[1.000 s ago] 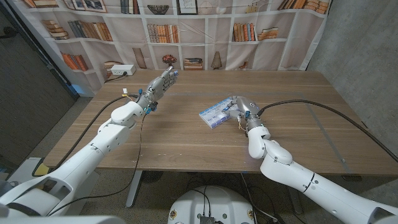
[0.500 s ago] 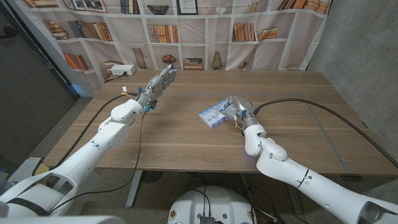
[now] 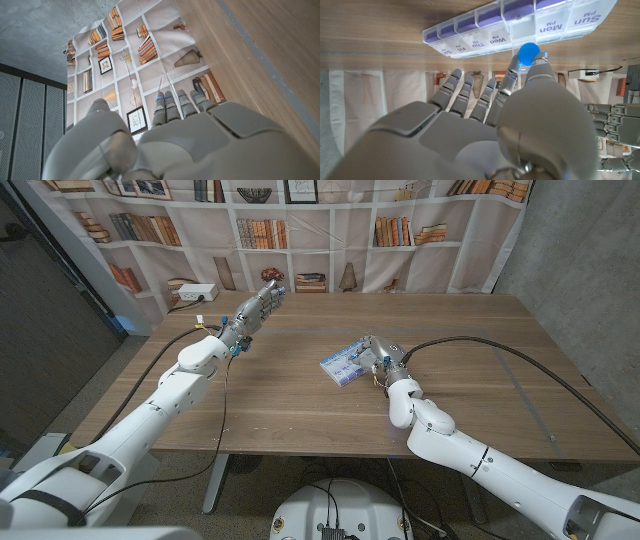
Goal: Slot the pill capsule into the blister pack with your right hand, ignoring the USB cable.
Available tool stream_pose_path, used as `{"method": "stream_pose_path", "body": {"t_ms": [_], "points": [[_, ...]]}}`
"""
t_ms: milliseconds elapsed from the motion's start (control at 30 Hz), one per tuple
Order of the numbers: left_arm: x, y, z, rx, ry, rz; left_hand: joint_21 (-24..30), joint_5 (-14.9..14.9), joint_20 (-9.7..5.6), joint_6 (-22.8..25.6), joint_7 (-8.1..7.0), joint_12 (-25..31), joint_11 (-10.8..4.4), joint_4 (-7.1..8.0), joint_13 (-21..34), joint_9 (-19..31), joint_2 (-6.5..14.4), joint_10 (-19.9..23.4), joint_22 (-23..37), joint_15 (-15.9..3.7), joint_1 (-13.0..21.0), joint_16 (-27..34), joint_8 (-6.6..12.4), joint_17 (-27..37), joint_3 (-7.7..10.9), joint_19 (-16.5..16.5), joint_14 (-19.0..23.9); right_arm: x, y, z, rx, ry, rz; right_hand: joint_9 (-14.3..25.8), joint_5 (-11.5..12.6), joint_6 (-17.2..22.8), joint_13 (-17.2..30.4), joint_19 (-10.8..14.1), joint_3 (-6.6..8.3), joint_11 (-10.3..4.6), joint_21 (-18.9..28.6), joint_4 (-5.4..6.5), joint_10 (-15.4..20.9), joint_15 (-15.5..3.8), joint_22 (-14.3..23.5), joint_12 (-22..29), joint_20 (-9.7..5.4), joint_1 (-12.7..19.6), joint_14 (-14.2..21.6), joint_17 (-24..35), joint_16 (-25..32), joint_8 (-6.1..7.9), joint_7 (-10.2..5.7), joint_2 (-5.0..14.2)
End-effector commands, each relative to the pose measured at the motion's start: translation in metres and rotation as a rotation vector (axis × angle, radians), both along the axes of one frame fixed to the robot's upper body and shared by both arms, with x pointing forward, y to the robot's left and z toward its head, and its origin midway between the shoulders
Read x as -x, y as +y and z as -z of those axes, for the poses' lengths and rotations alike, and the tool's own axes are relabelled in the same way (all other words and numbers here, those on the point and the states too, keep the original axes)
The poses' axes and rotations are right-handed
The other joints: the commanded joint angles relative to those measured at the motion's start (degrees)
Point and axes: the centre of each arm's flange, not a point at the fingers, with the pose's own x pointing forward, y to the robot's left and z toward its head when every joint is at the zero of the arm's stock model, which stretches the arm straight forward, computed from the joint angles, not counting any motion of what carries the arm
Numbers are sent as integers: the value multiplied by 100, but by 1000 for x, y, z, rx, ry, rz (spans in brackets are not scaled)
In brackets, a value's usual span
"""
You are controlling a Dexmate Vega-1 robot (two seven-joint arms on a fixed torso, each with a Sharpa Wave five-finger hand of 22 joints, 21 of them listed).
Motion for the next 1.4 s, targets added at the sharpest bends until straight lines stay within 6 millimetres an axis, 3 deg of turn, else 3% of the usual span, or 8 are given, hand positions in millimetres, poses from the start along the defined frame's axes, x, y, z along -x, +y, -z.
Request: {"method": "stream_pose_path", "body": {"t_ms": [33,533,1400], "points": [[-3,0,-3,-9,-3,7,5,-4,-19,57,14,3,14,22,34,29,-5,45,10,-44,17,17,-3,32,-37,-28,28,-3,-4,3,44,-33,53,30,39,252,32,7,-11,12,18,12,-11,-418,30,-1,41,6,44,22,33,45,-273,57],[-4,-2,0,-4,2,9,4,-5,-16,56,11,3,16,23,34,29,3,49,10,-42,23,15,-6,32,-49,-44,26,-4,5,11,77,-38,52,38,40,217,39,21,-20,15,32,23,34,-449,32,26,56,-6,156,35,76,44,-274,69],[-6,-3,2,-6,17,10,-2,-6,29,71,-2,-1,8,25,34,29,17,49,10,-46,33,15,-4,32,-69,-87,24,-16,2,13,95,8,50,29,42,137,45,53,-15,11,47,20,53,-503,31,41,61,6,180,49,70,19,-278,91]]}}
